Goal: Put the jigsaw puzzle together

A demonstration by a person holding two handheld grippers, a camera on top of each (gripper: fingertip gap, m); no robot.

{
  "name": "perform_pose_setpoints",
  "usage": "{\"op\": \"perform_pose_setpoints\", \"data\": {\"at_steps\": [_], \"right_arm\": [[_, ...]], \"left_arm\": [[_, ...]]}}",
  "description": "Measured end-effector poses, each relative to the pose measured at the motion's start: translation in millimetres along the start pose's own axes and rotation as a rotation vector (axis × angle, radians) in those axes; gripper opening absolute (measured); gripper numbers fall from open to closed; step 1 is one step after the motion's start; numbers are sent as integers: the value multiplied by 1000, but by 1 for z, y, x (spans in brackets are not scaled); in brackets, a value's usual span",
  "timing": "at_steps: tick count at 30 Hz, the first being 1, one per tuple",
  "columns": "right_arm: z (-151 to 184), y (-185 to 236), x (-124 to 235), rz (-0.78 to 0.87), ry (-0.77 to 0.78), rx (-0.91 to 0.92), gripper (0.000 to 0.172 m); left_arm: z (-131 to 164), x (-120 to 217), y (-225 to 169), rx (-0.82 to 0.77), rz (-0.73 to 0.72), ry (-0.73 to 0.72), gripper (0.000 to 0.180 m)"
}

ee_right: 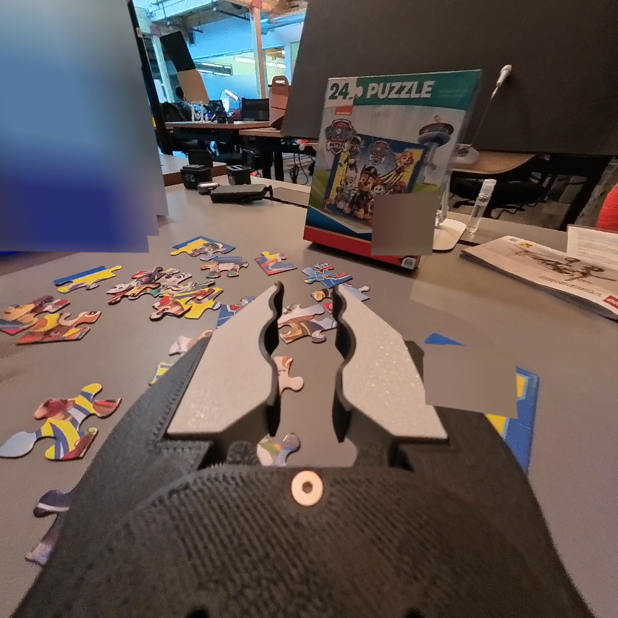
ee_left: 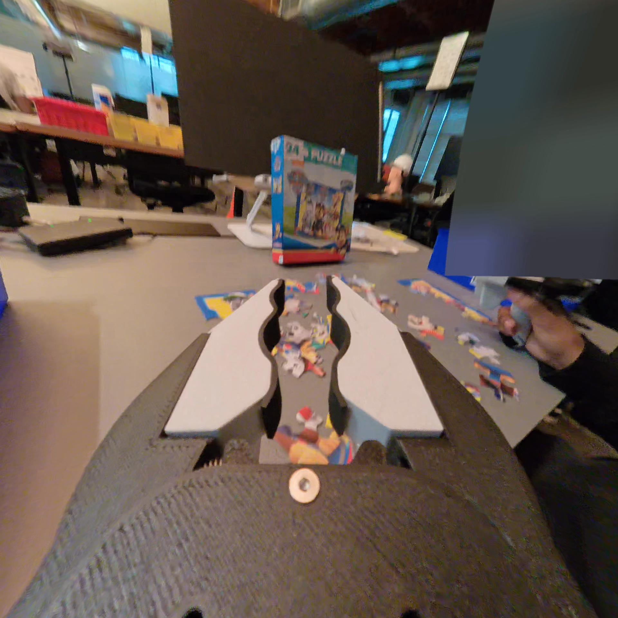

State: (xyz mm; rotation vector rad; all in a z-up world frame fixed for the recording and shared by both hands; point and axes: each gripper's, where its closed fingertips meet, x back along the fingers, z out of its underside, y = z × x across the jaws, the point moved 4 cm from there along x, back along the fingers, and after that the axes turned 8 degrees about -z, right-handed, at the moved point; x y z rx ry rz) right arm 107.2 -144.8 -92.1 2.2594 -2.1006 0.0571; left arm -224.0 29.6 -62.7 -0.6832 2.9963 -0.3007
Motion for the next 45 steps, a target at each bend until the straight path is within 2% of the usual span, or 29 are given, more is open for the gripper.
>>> {"op": "perform_pose_setpoints", "data": {"at_steps": [3, 9, 13, 18, 23, 25, 28, 32, 45], "right_arm": [[0, -4, 0, 10, -6, -25, 28], [1, -4, -3, 28, 15, -3, 29], [2, -3, -4, 33, 30, 13, 29], [2, -3, -4, 35, 26, 10, 29], [2, -2, -4, 32, 23, 19, 29], [2, -1, -3, 31, 21, 26, 30], [1, 1, -2, 33, 13, 42, 30], [0, 3, -2, 31, 9, 56, 30], [2, 8, -2, 11, 22, 64, 29]], "left_arm": [[15, 1, 7, -18, -17, 102, 30], [25, -7, 4, 137, 28, 14, 34], [27, -7, 3, 157, 57, 38, 37], [29, -10, -3, 76, 29, 59, 39], [36, -19, -5, 65, 13, 141, 62], [41, -24, -8, 38, 16, 195, 65], [47, -29, -17, -45, 27, 245, 56], [48, -31, -25, -105, 22, 241, 48], [64, -38, -46, -406, -45, 307, 46]]}}
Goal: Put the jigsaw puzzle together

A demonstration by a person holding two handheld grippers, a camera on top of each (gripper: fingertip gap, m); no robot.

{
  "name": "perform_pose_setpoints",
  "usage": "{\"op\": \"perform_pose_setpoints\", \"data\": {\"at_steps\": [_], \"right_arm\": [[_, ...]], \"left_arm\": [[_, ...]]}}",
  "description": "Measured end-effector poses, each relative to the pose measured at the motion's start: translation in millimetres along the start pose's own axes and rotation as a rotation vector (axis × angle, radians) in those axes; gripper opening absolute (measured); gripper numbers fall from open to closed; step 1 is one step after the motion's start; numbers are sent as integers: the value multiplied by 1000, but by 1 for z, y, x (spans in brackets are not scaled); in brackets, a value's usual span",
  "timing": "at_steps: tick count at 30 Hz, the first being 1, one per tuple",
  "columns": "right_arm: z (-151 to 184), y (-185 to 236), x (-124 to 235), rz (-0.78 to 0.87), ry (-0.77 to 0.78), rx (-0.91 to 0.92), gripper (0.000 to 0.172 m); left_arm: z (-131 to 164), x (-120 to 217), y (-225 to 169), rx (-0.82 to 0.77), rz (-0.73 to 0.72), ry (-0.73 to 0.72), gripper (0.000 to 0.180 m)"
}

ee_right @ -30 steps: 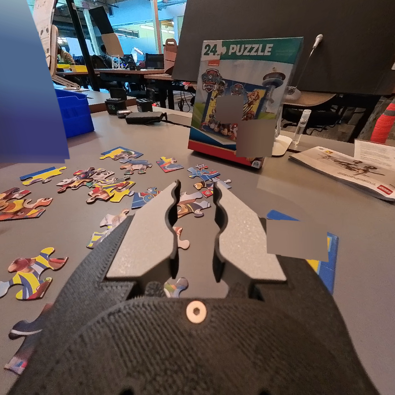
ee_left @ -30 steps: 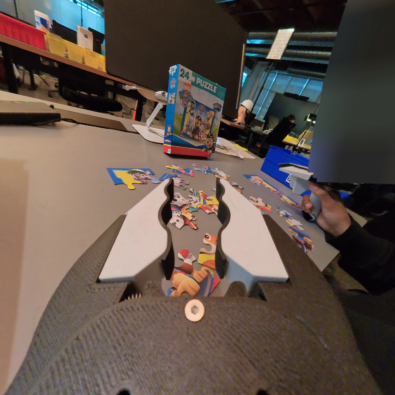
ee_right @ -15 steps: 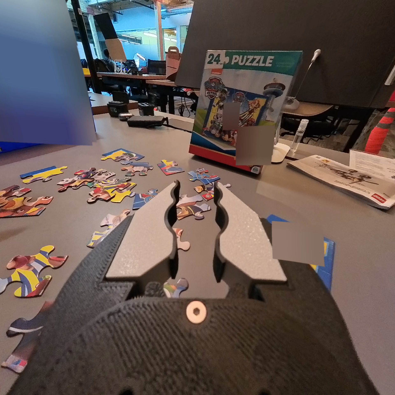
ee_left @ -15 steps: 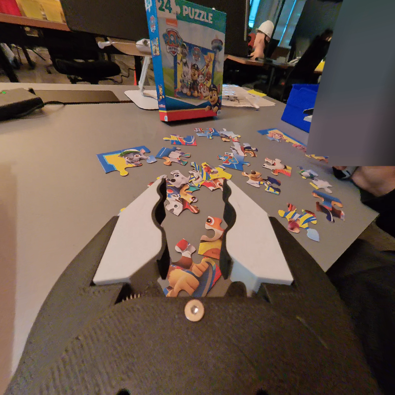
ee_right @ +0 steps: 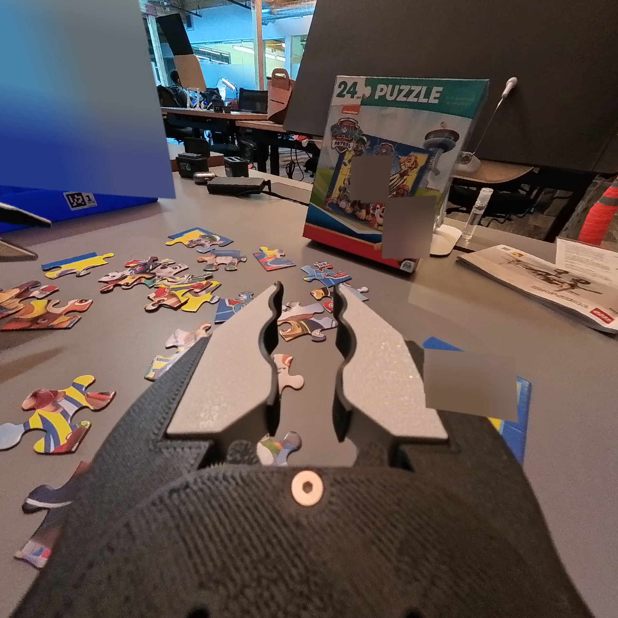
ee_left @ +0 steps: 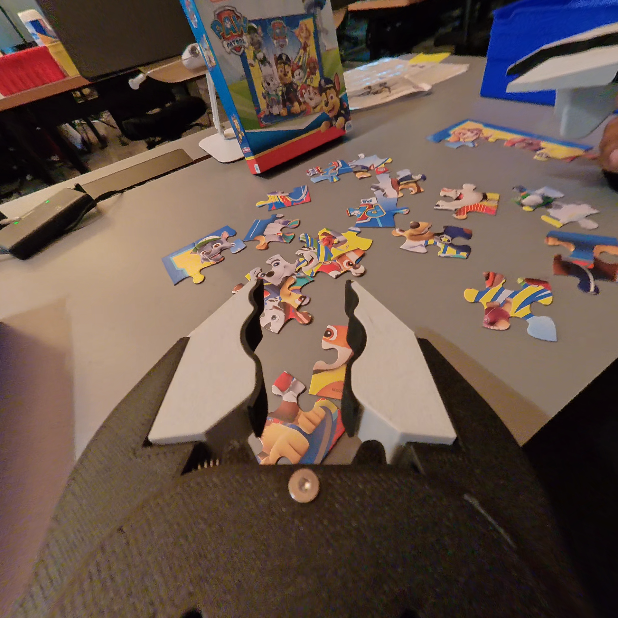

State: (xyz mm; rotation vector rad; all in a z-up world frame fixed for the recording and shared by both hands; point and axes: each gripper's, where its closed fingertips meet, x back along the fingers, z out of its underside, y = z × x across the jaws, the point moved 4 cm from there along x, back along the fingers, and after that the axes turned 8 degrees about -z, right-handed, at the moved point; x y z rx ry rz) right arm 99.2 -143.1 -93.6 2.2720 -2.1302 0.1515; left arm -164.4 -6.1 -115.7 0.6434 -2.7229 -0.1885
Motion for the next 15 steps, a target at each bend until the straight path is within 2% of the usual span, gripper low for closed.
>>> {"op": "perform_pose_setpoints", "data": {"at_steps": [6, 9, 12, 14, 15], "right_arm": [[0, -2, -1, 1, 4, -12, 29], [0, -3, 0, 0, 1, -29, 29], [0, -4, 0, 0, -2, -31, 29], [0, -3, 0, -5, 1, -32, 29], [0, -3, -1, -9, 2, -31, 29]], "left_arm": [[3, -9, -7, -94, -26, 41, 48], [-1, -13, -8, -84, -31, 22, 49], [-19, -23, -20, 18, 103, -32, 48], [-27, -40, -28, 42, 216, 22, 53], [-26, -52, -30, 21, 247, 85, 62]]}}
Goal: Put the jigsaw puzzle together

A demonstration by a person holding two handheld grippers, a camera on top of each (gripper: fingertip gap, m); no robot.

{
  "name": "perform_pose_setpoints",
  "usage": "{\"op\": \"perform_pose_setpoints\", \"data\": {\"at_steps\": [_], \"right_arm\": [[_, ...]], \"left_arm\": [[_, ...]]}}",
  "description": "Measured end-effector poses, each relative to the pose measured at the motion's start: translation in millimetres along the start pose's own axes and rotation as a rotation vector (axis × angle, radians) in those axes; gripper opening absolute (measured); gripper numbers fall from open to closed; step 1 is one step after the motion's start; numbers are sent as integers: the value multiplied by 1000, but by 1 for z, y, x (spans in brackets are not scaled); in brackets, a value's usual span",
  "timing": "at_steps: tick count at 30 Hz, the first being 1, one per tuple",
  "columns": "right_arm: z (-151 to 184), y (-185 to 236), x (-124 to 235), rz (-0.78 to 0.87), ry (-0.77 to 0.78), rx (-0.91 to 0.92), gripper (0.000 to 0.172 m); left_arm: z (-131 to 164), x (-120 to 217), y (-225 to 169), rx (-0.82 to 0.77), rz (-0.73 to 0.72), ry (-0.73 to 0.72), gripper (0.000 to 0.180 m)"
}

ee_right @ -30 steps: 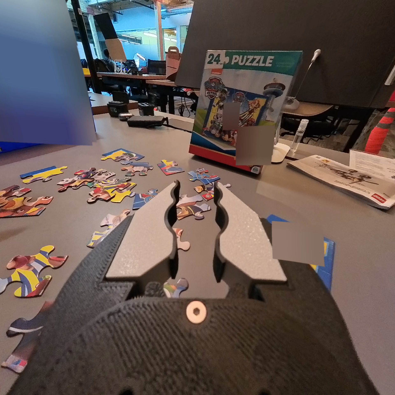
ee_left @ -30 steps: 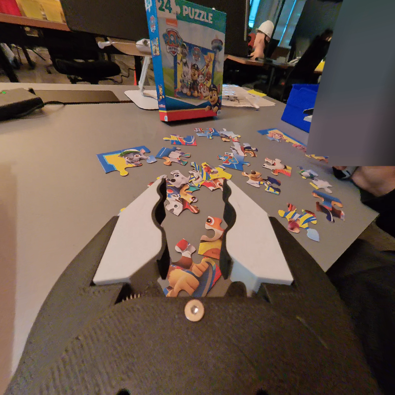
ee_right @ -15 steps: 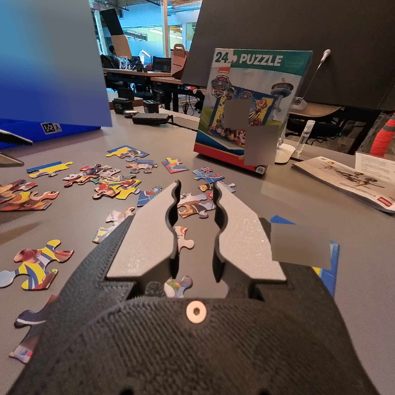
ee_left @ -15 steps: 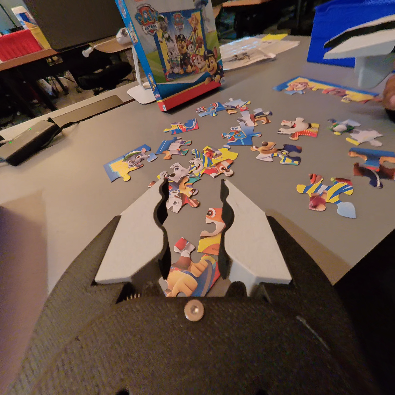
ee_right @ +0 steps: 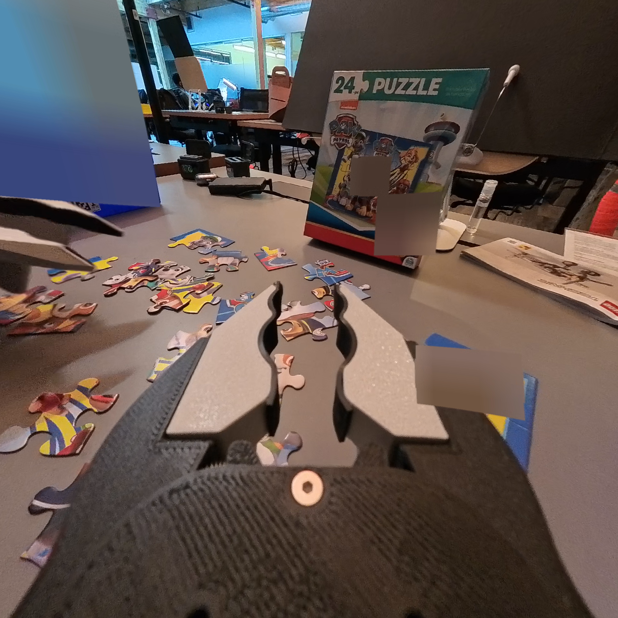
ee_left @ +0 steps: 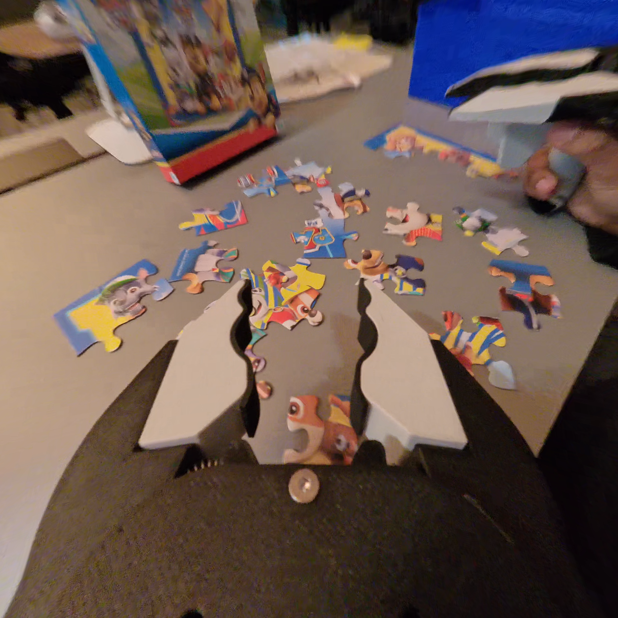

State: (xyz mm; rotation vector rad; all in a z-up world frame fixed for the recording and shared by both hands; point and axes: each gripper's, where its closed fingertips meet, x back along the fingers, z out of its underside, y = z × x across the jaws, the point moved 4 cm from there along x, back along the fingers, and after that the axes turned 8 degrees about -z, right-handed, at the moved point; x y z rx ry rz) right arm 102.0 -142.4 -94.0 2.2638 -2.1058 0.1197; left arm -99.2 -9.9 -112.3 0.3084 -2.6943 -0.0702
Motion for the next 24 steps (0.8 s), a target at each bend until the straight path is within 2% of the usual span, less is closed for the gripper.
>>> {"op": "perform_pose_setpoints", "data": {"at_steps": [4, 8, 14, 24], "right_arm": [[-1, 1, 2, 0, -17, 9, 29], [-3, 1, 5, -9, -42, -11, 30], [-7, -3, 10, -59, -98, -111, 30], [-8, -4, 10, -75, -116, -146, 31]], "left_arm": [[6, -48, 13, -120, 33, 229, 81], [20, -70, 13, -101, 98, 391, 84], [28, -74, 9, -92, 104, 437, 80], [25, -67, -4, -80, 174, 414, 27]]}}
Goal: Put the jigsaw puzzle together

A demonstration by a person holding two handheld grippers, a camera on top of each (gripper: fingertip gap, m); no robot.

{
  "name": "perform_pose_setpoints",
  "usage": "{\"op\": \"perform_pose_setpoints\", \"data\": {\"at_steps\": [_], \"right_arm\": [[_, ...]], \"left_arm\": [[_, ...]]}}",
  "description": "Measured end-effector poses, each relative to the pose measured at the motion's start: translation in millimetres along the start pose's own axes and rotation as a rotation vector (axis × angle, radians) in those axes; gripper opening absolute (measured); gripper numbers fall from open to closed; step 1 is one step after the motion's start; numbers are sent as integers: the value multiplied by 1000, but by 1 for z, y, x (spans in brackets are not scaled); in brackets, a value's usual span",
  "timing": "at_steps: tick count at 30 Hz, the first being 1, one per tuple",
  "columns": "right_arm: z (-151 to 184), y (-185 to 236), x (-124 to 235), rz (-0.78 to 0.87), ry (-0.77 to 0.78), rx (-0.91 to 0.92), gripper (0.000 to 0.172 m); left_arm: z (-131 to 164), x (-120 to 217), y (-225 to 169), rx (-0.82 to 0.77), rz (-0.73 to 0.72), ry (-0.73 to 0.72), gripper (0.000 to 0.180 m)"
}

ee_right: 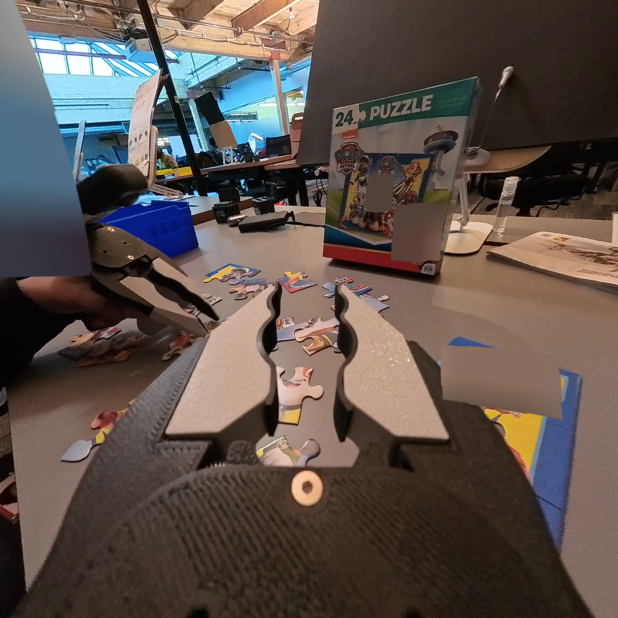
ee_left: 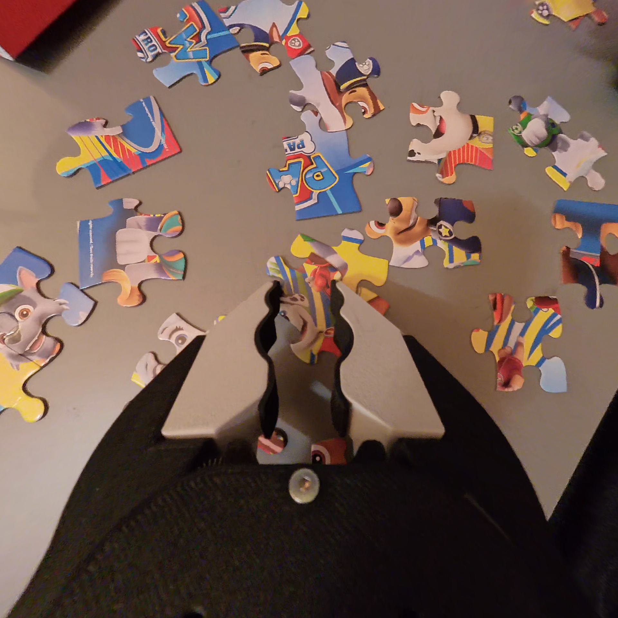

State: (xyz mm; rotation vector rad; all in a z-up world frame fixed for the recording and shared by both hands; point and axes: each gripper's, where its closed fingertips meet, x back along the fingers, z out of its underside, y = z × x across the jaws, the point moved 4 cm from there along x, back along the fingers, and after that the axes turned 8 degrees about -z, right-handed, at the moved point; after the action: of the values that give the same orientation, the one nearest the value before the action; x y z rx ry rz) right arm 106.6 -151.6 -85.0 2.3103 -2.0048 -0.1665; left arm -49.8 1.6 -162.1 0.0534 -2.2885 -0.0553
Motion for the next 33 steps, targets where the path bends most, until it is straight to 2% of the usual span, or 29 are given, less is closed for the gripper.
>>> {"op": "perform_pose_setpoints", "data": {"at_steps": [3, 7, 11, 14, 15, 24, 29, 33], "right_arm": [[0, 1, -1, -2, 4, 5, 31], [1, 2, -2, -8, 8, 7, 31], [1, 2, -2, -9, 9, 11, 31], [1, 2, -2, -11, 8, 10, 31], [1, 3, -2, -11, 7, 11, 31], [0, 3, -1, -15, -4, 11, 30], [0, 4, -1, -17, -6, 9, 30], [0, 4, -1, -23, -8, 3, 30]], "left_arm": [[-1, 5, 2, 15, -6, -22, 30], [0, 3, 5, 53, -15, -34, 54], [4, -2, 1, 30, -36, -12, 52], [2, -2, -1, 27, -28, -19, 29], [2, -2, -1, 20, -32, -18, 27], [-1, 11, 3, 22, -23, -49, 25], [4, 41, 32, 38, -106, -64, 26], [27, 74, 79, 106, -231, -51, 26]]}}
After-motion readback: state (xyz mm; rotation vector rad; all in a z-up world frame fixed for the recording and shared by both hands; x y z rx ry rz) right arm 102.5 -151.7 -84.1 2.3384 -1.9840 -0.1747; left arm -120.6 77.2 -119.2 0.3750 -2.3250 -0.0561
